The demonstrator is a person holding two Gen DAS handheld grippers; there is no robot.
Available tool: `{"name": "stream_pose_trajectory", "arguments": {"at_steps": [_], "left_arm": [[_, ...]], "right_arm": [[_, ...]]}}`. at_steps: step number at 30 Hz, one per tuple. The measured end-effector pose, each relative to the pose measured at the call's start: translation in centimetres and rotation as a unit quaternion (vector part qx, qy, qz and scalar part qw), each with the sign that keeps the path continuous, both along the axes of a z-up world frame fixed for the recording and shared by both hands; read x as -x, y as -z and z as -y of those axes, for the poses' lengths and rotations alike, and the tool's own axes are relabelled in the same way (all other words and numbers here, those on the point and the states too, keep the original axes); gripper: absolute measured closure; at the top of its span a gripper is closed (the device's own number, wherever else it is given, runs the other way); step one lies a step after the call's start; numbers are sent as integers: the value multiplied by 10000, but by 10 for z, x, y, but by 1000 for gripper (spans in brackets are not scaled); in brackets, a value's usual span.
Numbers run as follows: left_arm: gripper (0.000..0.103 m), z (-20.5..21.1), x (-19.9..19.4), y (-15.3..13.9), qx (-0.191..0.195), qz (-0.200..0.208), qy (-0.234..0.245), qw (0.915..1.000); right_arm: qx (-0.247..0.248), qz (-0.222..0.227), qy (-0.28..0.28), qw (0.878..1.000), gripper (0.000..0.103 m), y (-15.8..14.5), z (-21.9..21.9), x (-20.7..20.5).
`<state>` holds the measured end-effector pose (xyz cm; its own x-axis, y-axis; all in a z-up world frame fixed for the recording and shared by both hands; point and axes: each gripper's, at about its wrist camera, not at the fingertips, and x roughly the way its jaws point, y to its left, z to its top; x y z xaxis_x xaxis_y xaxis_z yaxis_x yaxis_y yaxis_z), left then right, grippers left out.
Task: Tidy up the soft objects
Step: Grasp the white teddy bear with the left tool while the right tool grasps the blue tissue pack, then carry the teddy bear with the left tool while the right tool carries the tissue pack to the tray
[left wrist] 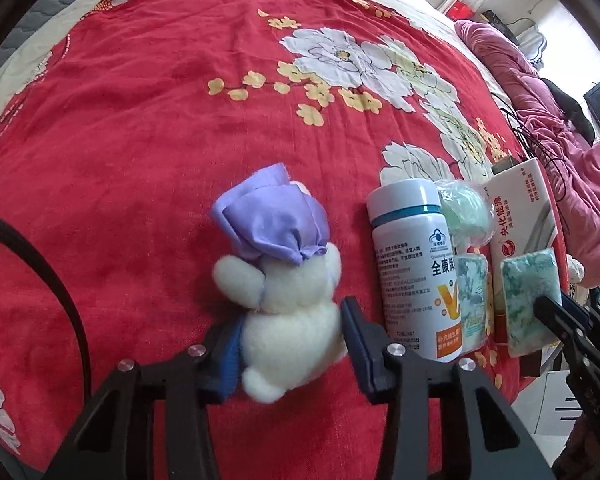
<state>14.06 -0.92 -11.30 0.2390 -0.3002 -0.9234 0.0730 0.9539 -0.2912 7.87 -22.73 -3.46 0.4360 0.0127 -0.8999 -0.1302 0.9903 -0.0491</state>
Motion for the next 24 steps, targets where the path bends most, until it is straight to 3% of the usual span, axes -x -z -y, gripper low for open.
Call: {"name": "stream_pose_trajectory", "arguments": {"at_steps": [6, 24], "left_arm": [[61, -1, 5, -10, 87, 132, 64, 9999], [61, 26, 44, -86, -172, 901, 455, 9947]], "right_arm": [[-109, -9, 11, 9999, 81, -3, 2, 9], [-552, 305, 120, 9979, 81, -32, 3, 29]]}}
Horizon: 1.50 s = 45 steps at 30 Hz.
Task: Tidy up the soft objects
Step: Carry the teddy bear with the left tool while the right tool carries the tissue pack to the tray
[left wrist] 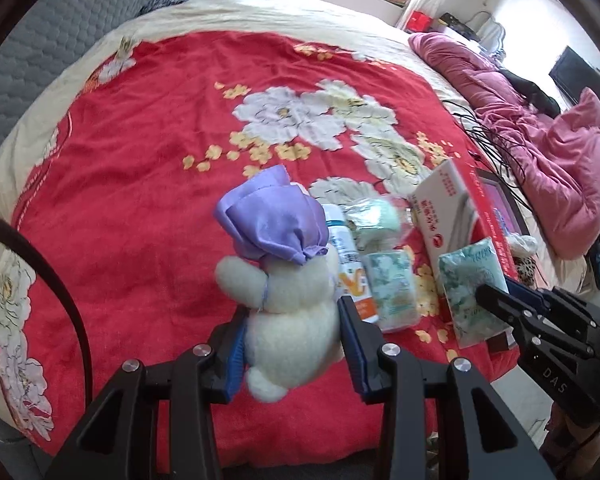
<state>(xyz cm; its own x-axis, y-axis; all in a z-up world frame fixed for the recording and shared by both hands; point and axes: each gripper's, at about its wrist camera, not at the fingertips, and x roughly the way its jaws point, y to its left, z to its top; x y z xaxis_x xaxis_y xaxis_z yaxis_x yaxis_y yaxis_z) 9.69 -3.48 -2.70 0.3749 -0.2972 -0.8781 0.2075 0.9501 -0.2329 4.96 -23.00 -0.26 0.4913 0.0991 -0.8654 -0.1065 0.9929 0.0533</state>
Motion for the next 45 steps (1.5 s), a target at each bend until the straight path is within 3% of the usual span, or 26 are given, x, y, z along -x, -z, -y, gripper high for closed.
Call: {"name": "stream_pose_trajectory", "arguments": {"at_steps": [28, 36, 45], "left_arm": [[61, 51, 48, -58, -133, 529, 500, 9973], [61, 85, 53, -63, -106, 536, 802, 9953], [61, 144, 61, -61, -185, 536, 1315, 9897]], "right_arm": [[-305, 746, 264, 9964, 81, -64, 29, 43], [-407, 838, 630, 9937, 81, -67, 66, 57], [-567, 909, 1378, 9847, 81, -62, 140, 75]]}}
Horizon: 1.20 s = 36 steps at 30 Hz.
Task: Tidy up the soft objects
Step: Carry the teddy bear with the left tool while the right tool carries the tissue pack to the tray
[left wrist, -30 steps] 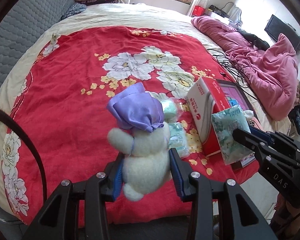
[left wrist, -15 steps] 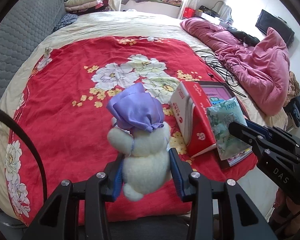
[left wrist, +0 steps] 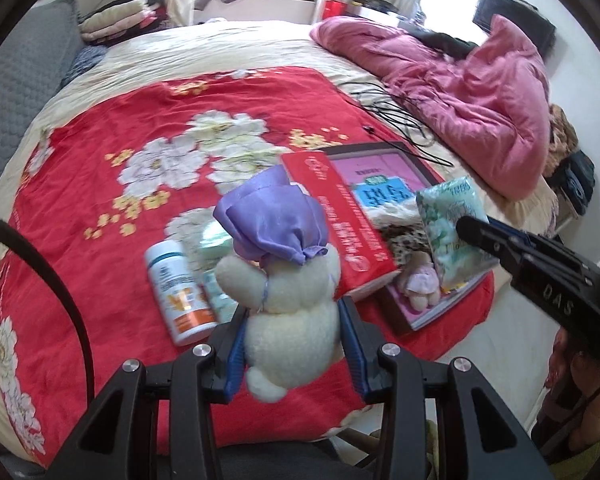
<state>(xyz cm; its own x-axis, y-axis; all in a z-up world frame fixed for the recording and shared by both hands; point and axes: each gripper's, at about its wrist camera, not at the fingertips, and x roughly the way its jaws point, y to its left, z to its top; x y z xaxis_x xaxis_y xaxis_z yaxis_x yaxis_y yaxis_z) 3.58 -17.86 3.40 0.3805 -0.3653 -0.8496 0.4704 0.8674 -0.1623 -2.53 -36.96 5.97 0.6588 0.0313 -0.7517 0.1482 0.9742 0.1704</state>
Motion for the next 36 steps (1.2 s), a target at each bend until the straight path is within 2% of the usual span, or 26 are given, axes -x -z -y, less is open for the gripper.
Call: {"name": "stream_pose_trajectory", "arguments": {"at_steps": [8, 19, 36], "left_arm": [[61, 69, 7, 12, -25, -190, 630, 9978], [61, 153, 18, 45, -245, -320, 1301, 9907], [61, 191, 6, 86, -436, -555, 1457, 9868]], "right_arm": [[-153, -19, 676, 9976, 81, 7, 68, 17], [-233, -158, 1024, 9943, 81, 24, 115, 28], [-476, -381, 990, 9932, 81, 55, 138, 9]]}}
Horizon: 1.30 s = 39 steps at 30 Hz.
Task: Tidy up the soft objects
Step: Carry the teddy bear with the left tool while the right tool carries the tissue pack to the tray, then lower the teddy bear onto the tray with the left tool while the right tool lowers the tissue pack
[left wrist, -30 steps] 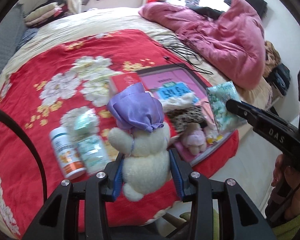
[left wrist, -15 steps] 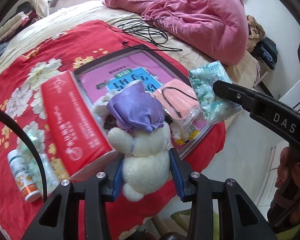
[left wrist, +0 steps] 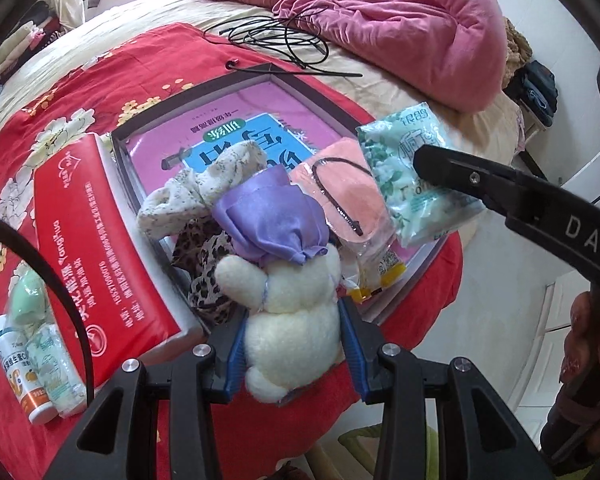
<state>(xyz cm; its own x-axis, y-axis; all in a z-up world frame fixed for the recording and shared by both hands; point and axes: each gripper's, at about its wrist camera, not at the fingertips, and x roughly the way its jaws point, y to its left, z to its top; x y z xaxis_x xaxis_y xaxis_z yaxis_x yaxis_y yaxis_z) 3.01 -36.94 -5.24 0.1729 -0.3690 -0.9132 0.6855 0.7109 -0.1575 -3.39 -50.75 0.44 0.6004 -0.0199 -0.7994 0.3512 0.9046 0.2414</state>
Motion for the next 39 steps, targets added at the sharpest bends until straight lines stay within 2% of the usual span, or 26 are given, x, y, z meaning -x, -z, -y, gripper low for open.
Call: {"name": "stream_pose_trajectory", "arguments": {"at_steps": [4, 9, 20, 23, 39], "left_arm": [[61, 2, 0, 6, -64, 6, 31, 10000], [61, 5, 0, 11, -92, 32, 50, 9999], [61, 3, -8, 20, -92, -132, -43, 9999], [61, 3, -9, 22, -50, -168, -67, 9998], [60, 5, -11, 23, 57, -219, -94, 9997]], "right_arm": [[-354, 61, -28, 9994, 81, 9, 5, -6], [-389, -157, -90, 9991, 81, 25, 4, -17], [-20, -361, 42, 9993, 74, 42, 13, -22], [120, -384, 70, 9992, 63, 43, 15, -23], [259, -298, 202, 9990, 57, 33, 18, -16]]}}
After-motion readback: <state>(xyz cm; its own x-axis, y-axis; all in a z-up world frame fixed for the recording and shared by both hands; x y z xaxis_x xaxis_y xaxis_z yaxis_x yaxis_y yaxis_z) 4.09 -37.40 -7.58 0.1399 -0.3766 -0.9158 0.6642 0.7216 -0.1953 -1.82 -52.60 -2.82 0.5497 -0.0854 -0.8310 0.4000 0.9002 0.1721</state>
